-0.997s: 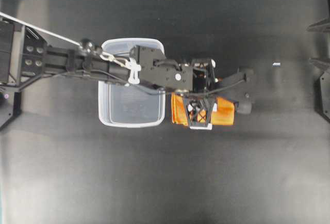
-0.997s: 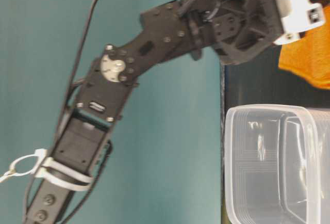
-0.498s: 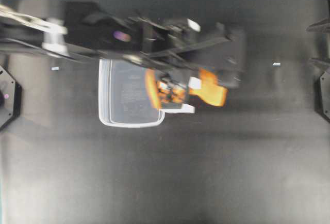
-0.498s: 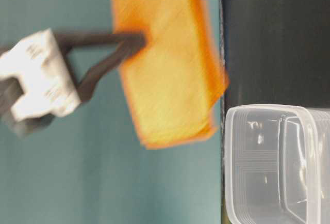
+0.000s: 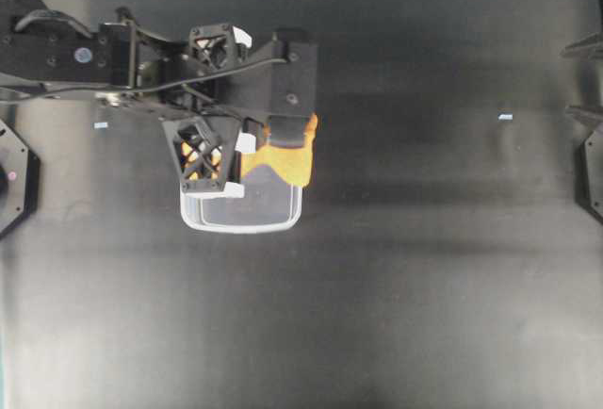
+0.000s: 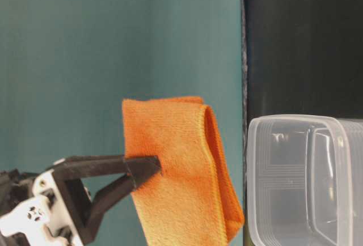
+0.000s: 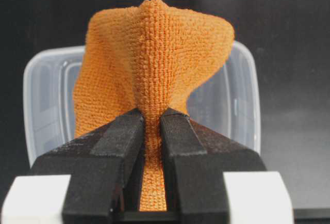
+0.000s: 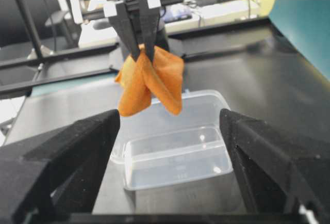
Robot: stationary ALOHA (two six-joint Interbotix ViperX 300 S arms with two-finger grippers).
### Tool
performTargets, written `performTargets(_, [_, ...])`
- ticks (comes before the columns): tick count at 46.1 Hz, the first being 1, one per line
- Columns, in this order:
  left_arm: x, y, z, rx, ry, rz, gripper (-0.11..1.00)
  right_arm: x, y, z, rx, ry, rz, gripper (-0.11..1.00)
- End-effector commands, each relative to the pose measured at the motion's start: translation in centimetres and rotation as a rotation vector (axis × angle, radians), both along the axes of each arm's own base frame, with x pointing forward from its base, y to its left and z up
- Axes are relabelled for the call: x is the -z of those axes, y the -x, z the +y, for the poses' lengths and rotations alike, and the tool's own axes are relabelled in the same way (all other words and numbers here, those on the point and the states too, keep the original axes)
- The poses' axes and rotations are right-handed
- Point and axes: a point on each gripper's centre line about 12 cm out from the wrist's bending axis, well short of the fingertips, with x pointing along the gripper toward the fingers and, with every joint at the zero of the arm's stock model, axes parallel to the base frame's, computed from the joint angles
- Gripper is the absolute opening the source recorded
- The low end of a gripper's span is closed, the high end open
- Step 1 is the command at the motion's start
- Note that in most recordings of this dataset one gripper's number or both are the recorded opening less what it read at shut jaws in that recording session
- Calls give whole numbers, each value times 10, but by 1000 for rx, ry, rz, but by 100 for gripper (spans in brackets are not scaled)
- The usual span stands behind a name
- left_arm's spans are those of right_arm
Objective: Place the orange towel into the container with the left arm.
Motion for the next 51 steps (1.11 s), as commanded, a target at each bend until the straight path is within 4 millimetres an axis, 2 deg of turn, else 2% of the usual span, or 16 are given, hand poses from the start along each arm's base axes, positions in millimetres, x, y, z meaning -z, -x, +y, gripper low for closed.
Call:
performTargets(1, [-11,5,3,-8,-3,-41,6,-3,-2,0,1,-5,-8,76])
performTargets(11, [-3,7,8,-21,-2,-22,7,-3,-2,0,1,-5,-8,76])
performTargets(34, [37,19,13,-40,5,-14,8,-3,-2,0,2,-4,-7,76])
performTargets(37, [38,19,12,-44,7,-19,21,-3,-2,0,2,-4,-7,76])
performTargets(42, [36,18,12,-47,9,-32,54,-3,-2,-1,3,-4,-7,76])
performTargets(46, [31,16,12,-53,14,-49,77,-3,-2,0,1,-5,-8,76])
performTargets(48, [26,16,11,-50,14,-64,86,-3,-2,0,2,-4,-8,76])
performTargets(51, [17,17,10,-48,14,-89,91,-3,-2,0,2,-4,-7,76])
